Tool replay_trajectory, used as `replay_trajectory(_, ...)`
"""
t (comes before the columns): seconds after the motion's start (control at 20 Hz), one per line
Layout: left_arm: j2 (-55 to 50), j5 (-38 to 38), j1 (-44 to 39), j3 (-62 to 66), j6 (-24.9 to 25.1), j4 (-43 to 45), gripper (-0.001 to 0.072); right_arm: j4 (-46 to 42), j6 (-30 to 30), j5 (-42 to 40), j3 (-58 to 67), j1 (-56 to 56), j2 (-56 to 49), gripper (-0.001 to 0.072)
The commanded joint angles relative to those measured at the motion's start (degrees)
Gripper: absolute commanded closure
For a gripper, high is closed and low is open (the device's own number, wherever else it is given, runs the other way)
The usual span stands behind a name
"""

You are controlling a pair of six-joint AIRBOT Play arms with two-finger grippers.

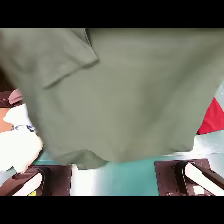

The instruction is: Fold the shirts.

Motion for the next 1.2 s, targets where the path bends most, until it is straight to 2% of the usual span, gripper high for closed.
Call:
replay_trajectory(0.0, -10.38, -0.5, 0.04, -9.84, 0.15, -0.87, 0.0679, -9.64, 0.26, 0.9, -9.09, 8.2, -8.33, 0.0695)
replay_trajectory(0.1, -16.98, 2.01, 0.04, -14.29, 0.44, -0.81, 0.0679, -17.22, 0.44, -1.33, -15.58, 12.7, -13.33, 0.0695)
replay_trajectory(0.25, -26.95, 5.42, 0.04, -15.65, 2.32, -1.05, 0.0679, -17.7, 0.83, -7.37, -20.55, 15.17, -21.31, 0.0695)
replay_trajectory(0.4, -31.91, 9.94, 0.07, -15.26, 3.26, -1.03, 0.0679, -17.18, 0.85, -11.06, -17.7, 15.65, -28.79, 0.0695)
replay_trajectory(0.55, -32.13, 12.52, 0.07, -15.23, 3.26, -1.01, 0.0678, -15.67, 0.85, -10.71, -10.71, 15.65, -33.51, 0.0695)
replay_trajectory(0.75, -32.15, 3.32, -0.13, -17.18, 5.14, 0.63, 0.0678, -16.83, 0.76, -9.33, -12.46, 15.39, -31.32, 0.0695)
replay_trajectory(1.1, -32.2, 7.15, -0.96, -26.23, 5.05, 0.2, 0.0676, -15.98, 1.01, -15.41, -31.76, 15.02, -25.24, 0.0687)
replay_trajectory(1.15, -32.2, 6.99, -0.94, -26.38, 5.07, 0.35, 0.0555, -14.95, 1.36, -16.2, -33.18, 15.02, -24.83, 0.0576)
